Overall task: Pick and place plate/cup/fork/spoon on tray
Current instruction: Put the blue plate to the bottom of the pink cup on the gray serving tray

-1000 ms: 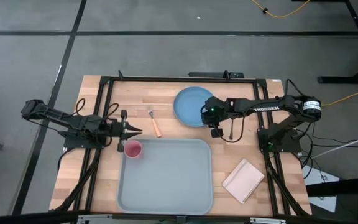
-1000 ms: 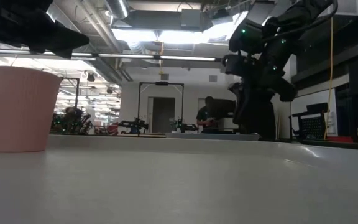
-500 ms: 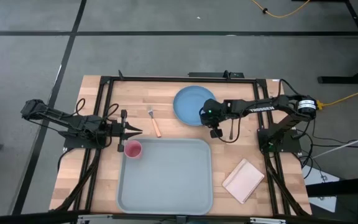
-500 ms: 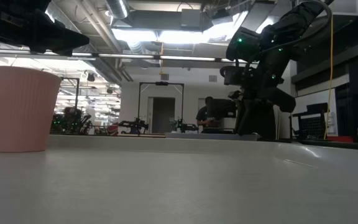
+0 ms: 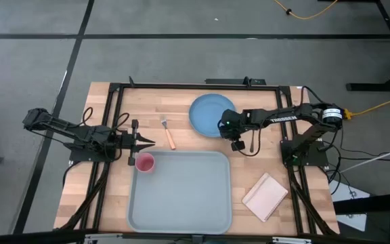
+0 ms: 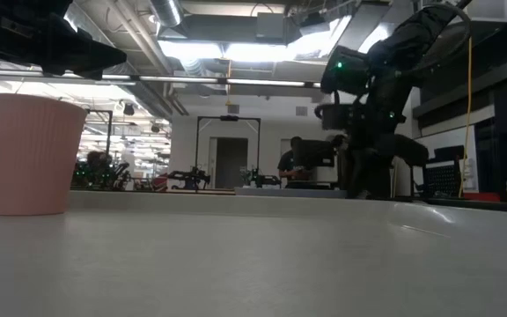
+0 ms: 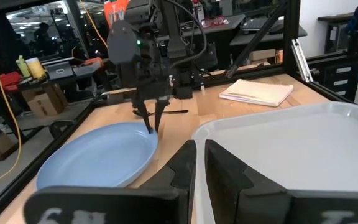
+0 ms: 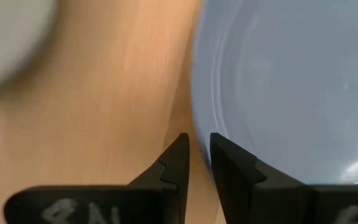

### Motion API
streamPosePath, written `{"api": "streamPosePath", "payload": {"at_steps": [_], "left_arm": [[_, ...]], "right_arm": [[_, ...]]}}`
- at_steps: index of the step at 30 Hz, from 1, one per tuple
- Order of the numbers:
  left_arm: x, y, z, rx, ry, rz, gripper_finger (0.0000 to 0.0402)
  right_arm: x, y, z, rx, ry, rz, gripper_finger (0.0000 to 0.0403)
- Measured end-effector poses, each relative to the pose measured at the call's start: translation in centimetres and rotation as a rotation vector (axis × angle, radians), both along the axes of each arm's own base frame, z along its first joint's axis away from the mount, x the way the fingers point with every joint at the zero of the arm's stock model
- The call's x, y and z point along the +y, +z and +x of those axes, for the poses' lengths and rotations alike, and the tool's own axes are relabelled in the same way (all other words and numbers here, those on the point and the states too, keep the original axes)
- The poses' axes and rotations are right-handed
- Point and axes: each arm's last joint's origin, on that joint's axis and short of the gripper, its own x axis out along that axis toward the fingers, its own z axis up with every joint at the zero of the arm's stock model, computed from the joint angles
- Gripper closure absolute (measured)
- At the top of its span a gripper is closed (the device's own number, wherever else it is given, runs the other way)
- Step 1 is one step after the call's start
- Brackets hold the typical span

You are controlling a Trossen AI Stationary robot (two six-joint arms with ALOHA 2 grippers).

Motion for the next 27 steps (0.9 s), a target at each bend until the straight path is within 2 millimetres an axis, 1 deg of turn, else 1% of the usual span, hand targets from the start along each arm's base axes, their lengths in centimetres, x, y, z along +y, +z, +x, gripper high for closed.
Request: {"api": "streamPosePath", "payload": {"at_steps": [2,5,10,12,16,19,22,27], "left_arm": [[0.0,0.0,0.0,0.000,0.000,-0.002,0.0374],[0.0,0.0,0.0,0.000,0.000,-0.005,0.0374],[0.0,0.0,0.0,0.000,0.000,-0.006,0.0374],[0.0,0.0,0.0,0.000,0.001,-0.006,0.0374],[0.0,0.0,0.0,0.000,0.001,0.000,0.0374],[0.0,0.0,0.0,0.000,0.001,0.000,0.0374],[0.0,0.0,0.0,0.000,0.001,0.001,0.0374],[0.0,0.0,0.0,0.000,0.002,0.004,0.0374]], "right_arm": [[-0.1,-0.6,0.0,0.030,-0.013,-0.026,0.0334],[-0.4,-1.1,0.4,0.030,-0.032,-0.073,0.0334],[-0.5,-1.3,0.7,0.017,-0.044,-0.090,0.0336],[-0.4,-1.3,0.7,0.019,-0.046,-0.089,0.0346],[-0.3,-1.2,0.8,0.015,-0.061,-0.100,0.0390],[0.4,-1.2,0.9,0.030,-0.072,-0.153,0.0395],[1.2,-0.4,1.6,0.034,-0.075,-0.191,0.0396],[3.1,2.3,3.7,-0.025,-0.017,-0.212,0.0397]]}}
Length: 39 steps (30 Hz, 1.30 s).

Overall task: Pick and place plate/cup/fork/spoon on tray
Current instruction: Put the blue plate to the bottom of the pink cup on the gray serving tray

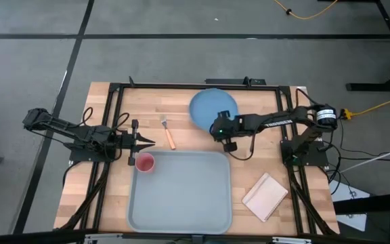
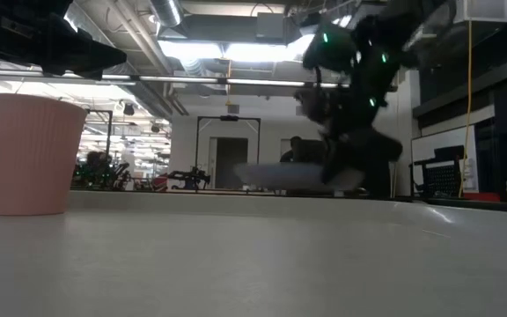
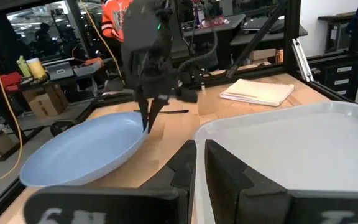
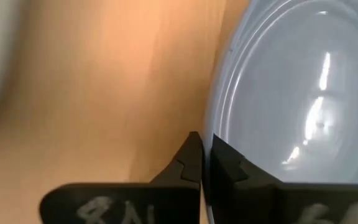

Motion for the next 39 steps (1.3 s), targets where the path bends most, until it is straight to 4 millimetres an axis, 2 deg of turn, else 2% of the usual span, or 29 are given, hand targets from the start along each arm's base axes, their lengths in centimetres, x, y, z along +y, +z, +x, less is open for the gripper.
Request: {"api": "streamPosePath", "payload": {"at_steps": [4,8,13,17,24,27,32,39], "left_arm": [[0.0,0.0,0.0,0.000,0.011,0.003,0.0374],[0.2,0.0,0.0,-0.001,0.072,0.005,0.0374],[0.4,0.0,0.0,0.001,0.142,0.027,0.0374],[0.5,0.0,-0.1,0.000,0.166,0.021,0.0374],[0.5,0.0,-0.1,-0.018,0.172,-0.140,0.0374],[0.5,0.0,-0.1,-0.020,0.173,-0.159,0.0374],[0.5,0.0,-0.1,-0.019,0.174,-0.154,0.0374],[0.5,0.0,-0.1,-0.018,0.174,-0.158,0.0374]], "right_arm": [[1.9,3.0,1.6,-0.040,0.046,0.006,0.0397],[4.5,6.5,2.6,-0.084,0.016,0.067,0.0397],[9.3,10.0,3.0,-0.163,0.022,0.221,0.0397],[13.2,11.2,2.4,-0.191,0.045,0.309,0.0397],[19.0,10.8,0.1,-0.186,0.013,0.442,0.0397],[21.2,10.7,-0.3,-0.246,0.037,0.511,0.0397],[24.4,9.4,0.5,-0.315,0.102,0.589,0.0397],[27.1,4.7,2.8,-0.272,0.149,0.599,0.0397]]}}
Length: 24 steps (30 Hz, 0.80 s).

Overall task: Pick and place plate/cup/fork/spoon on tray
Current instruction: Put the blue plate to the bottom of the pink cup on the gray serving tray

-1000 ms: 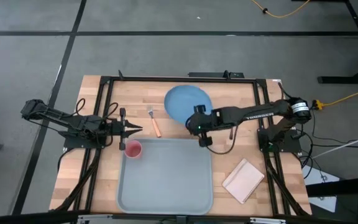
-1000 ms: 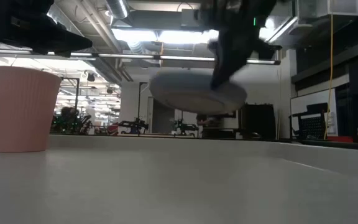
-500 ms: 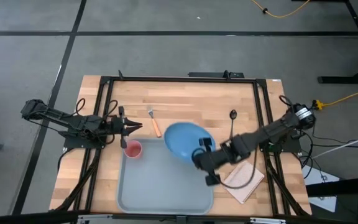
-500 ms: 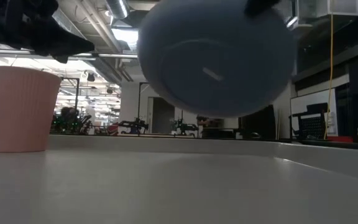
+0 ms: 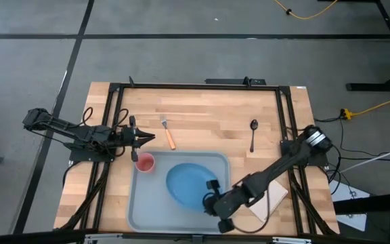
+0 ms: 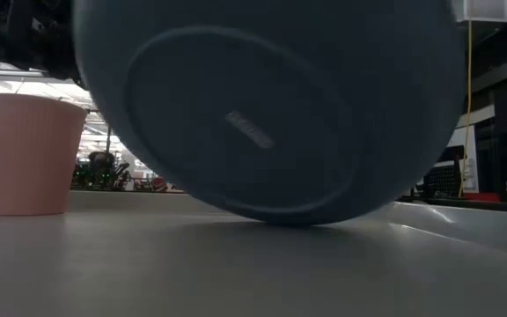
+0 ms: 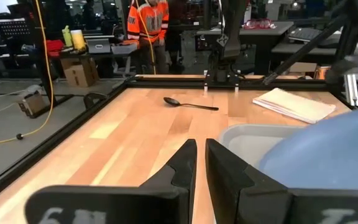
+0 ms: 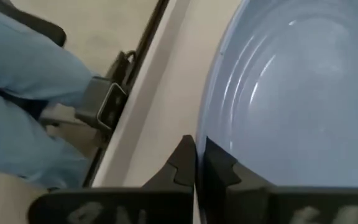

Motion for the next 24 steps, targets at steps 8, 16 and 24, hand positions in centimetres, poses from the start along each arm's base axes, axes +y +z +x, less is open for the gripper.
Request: {"api": "streamPosePath", "payload": {"at_steps": [8,16,24], "left_arm": [[0.0,0.0,0.0,0.001,-0.001,0.000,0.0374],[0.0,-0.1,0.0,0.006,-0.001,0.001,0.0374],[0.0,-0.3,0.0,0.025,0.000,-0.019,0.0374]], "right_arm": [[2.2,-1.7,3.0,-0.004,0.078,-0.017,0.0393],[1.9,-2.7,4.1,-0.014,0.055,-0.050,0.0355],[1.0,-2.7,4.8,0.021,0.052,0.015,0.0355]]}}
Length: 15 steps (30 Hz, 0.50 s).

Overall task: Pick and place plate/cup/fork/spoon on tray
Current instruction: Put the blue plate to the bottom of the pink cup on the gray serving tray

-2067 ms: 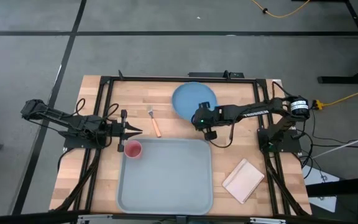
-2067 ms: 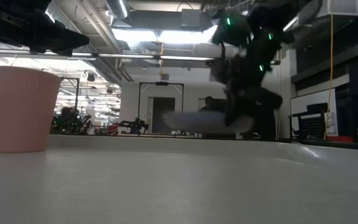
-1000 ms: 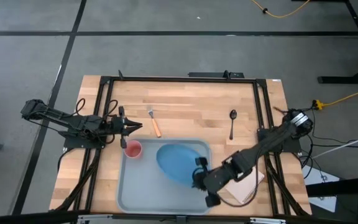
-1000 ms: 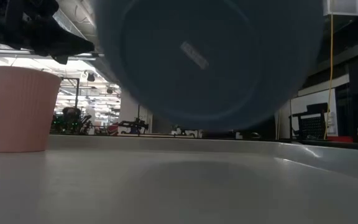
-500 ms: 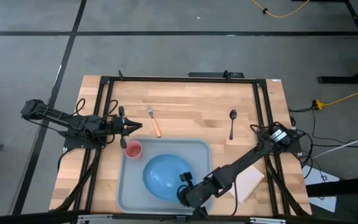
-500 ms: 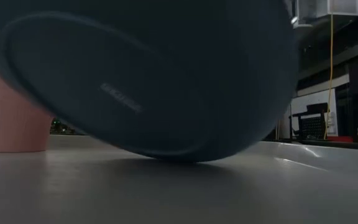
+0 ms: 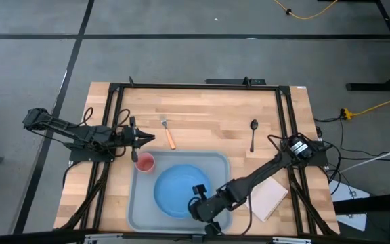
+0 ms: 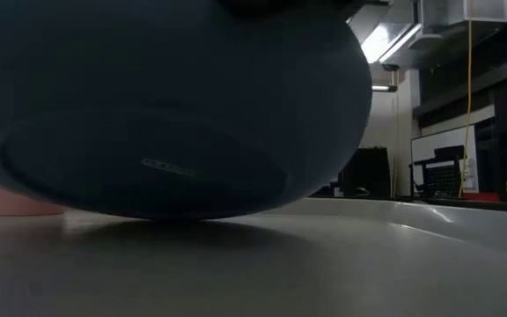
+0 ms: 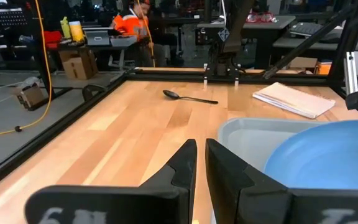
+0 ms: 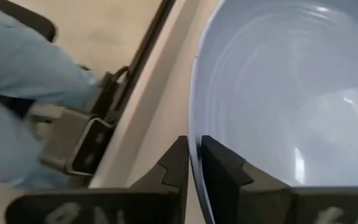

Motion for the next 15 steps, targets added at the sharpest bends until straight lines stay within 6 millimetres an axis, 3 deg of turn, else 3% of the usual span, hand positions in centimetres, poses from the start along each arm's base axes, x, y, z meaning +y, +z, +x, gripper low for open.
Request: {"api": "streamPosePath", "payload": {"at_steps": [5,15], "left_arm": [[0.00,-0.08,-0.01,0.009,0.000,0.002,0.0374],[0.00,-0.08,-0.01,0.009,0.000,0.002,0.0374]], "right_arm": [[-0.28,0.22,0.47,0.006,-0.049,0.080,0.0355],[-0.21,0.39,0.62,-0.028,-0.038,0.071,0.0354]]}}
